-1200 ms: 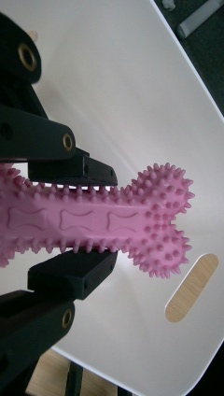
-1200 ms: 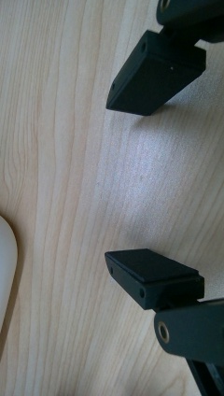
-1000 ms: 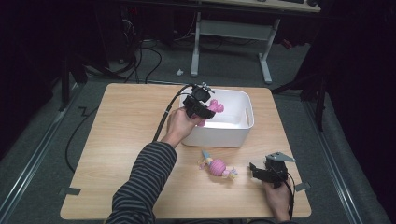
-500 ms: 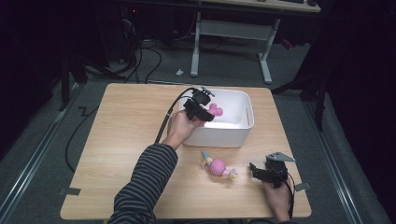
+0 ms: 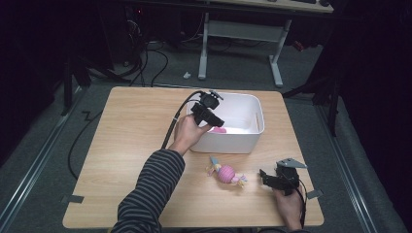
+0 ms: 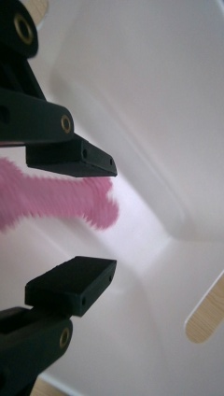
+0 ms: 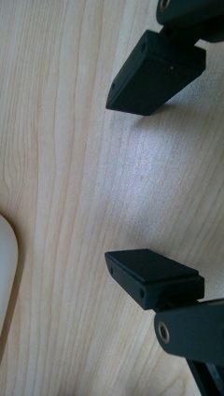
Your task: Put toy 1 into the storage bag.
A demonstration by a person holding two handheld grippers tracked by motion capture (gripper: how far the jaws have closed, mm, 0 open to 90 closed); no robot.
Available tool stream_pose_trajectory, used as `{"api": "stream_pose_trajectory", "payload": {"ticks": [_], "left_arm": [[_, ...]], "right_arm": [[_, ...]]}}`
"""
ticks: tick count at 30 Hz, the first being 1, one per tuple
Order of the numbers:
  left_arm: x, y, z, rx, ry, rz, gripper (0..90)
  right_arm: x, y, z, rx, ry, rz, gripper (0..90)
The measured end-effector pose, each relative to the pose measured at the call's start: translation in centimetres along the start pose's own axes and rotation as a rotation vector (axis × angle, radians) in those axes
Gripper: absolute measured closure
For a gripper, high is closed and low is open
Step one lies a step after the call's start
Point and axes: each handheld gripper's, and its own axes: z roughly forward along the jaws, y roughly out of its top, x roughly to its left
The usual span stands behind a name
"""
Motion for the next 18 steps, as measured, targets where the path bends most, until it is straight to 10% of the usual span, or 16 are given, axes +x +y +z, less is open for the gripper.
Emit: {"api": "stream_pose_trajectory", "payload": {"ticks": [18], "left_arm": [[0.8, -2.9, -7.1, -0.168, 0.025, -0.027, 38.3]], "right_arm": [[0.0, 0.0, 0.0, -0.001, -0.001, 0.003, 23.0]]}}
